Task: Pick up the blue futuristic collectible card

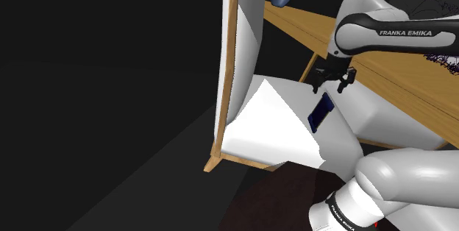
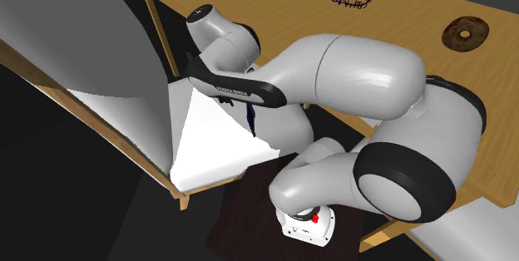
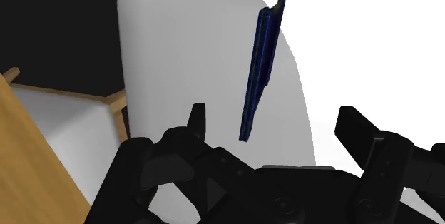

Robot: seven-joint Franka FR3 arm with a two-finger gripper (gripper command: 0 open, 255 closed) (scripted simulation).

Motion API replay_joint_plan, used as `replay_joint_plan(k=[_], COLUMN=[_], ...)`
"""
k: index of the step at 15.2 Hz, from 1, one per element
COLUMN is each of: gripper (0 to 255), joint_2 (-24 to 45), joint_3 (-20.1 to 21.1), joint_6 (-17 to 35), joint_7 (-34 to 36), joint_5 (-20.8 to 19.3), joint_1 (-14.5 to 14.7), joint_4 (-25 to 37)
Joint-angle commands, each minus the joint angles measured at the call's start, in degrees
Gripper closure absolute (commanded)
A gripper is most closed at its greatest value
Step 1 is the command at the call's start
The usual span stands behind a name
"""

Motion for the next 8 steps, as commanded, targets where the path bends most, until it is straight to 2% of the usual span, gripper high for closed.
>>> replay_joint_plan(k=[1,8], gripper=[0,0], joint_2=[0.1,1.4], joint_3=[0.3,0.2], joint_6=[0.3,5.9], joint_7=[4.1,5.7], joint_5=[-1.2,-1.8], joint_1=[-2.2,-2.3], joint_4=[-2.0,-6.5])
